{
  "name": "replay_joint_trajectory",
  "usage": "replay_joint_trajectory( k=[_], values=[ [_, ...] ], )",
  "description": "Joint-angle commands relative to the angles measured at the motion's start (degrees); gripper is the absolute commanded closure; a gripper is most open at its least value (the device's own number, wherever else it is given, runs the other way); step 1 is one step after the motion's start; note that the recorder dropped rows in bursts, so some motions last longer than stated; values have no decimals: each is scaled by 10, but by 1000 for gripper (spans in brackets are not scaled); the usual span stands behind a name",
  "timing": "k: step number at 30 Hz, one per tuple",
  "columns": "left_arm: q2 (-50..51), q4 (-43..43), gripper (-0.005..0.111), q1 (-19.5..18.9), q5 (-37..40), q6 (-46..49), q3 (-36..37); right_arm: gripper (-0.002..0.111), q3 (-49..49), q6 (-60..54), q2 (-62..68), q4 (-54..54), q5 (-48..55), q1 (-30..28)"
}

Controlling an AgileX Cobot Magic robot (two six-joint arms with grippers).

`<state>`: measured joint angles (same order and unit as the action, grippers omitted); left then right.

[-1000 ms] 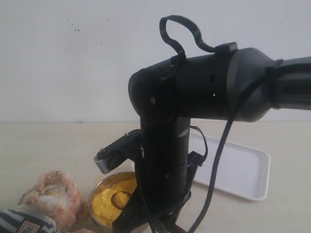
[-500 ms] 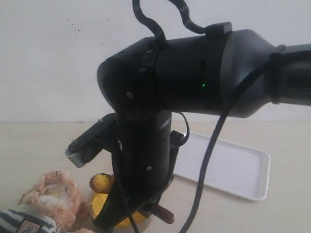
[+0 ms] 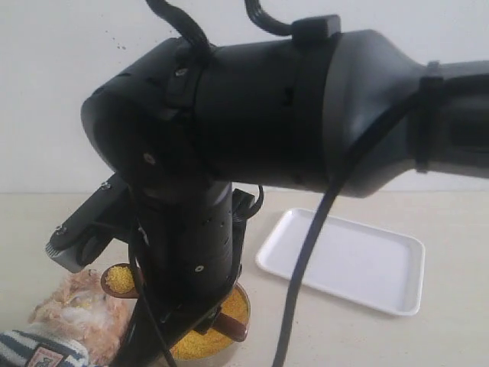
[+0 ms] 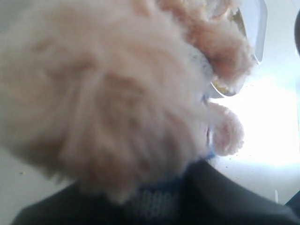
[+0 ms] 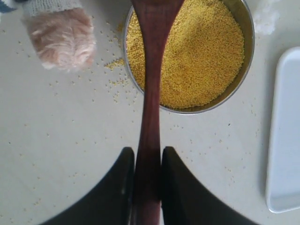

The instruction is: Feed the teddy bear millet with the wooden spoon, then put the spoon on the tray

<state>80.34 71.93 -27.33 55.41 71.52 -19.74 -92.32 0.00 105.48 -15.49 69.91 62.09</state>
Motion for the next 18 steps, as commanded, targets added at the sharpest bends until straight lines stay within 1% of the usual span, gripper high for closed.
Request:
replay_joint_trajectory(
  k=[1, 9, 18],
  values=[
    [-5, 11, 103, -2, 9, 2, 2, 100, -4, 0, -8, -10, 0, 4],
    [-5, 11, 103, -2, 9, 2, 2, 100, -9, 0, 7, -12, 0, 4],
    [-5, 11, 103, -2, 9, 2, 2, 100, -77, 0, 60, -25, 0, 10]
  ],
)
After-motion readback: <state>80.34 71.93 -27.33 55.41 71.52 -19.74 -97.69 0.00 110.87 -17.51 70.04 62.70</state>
